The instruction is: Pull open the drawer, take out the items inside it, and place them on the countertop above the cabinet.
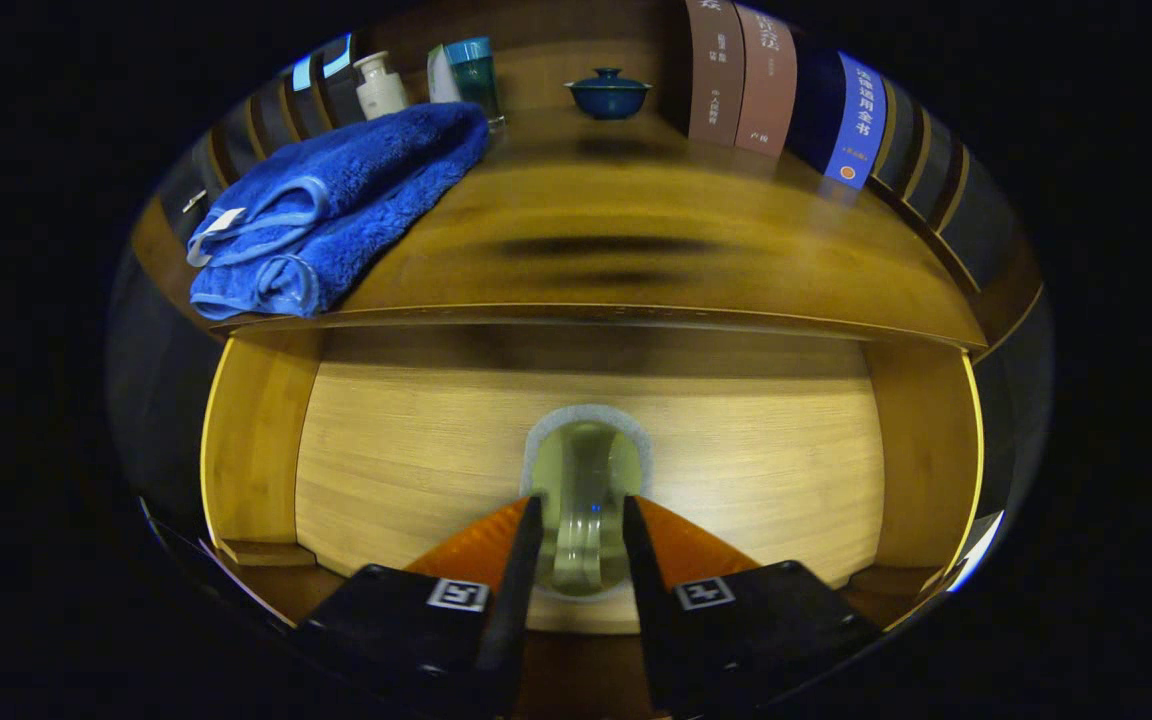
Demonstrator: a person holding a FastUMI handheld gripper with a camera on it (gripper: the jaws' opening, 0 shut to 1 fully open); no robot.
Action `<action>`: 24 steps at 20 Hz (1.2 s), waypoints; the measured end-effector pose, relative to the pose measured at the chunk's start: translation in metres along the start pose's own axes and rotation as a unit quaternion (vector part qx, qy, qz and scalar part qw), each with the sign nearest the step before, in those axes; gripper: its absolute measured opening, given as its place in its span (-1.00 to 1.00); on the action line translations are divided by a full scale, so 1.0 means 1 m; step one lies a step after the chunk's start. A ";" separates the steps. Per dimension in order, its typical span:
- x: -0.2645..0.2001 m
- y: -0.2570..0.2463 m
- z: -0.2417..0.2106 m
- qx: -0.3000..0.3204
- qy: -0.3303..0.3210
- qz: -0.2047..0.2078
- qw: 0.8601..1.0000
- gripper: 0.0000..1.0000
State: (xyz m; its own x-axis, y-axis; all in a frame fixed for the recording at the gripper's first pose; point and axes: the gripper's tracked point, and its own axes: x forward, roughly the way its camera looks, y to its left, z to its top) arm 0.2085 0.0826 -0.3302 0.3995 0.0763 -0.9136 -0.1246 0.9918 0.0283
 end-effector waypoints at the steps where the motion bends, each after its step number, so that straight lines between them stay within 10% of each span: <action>1: 0.012 -0.001 -0.004 0.003 0.000 -0.003 1.000 -0.27; 4: -0.001 0.003 0.000 -0.018 -0.020 0.003 1.000 -0.69; 18: -0.155 -0.017 0.067 0.006 -0.171 0.033 0.985 -0.70; 24: -0.140 -0.019 0.146 0.001 -0.186 0.019 0.982 -0.70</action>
State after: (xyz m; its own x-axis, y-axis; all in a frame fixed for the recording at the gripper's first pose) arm 0.2876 0.0678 -0.1432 0.6981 0.1455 -0.7010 -0.1450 0.9876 0.0606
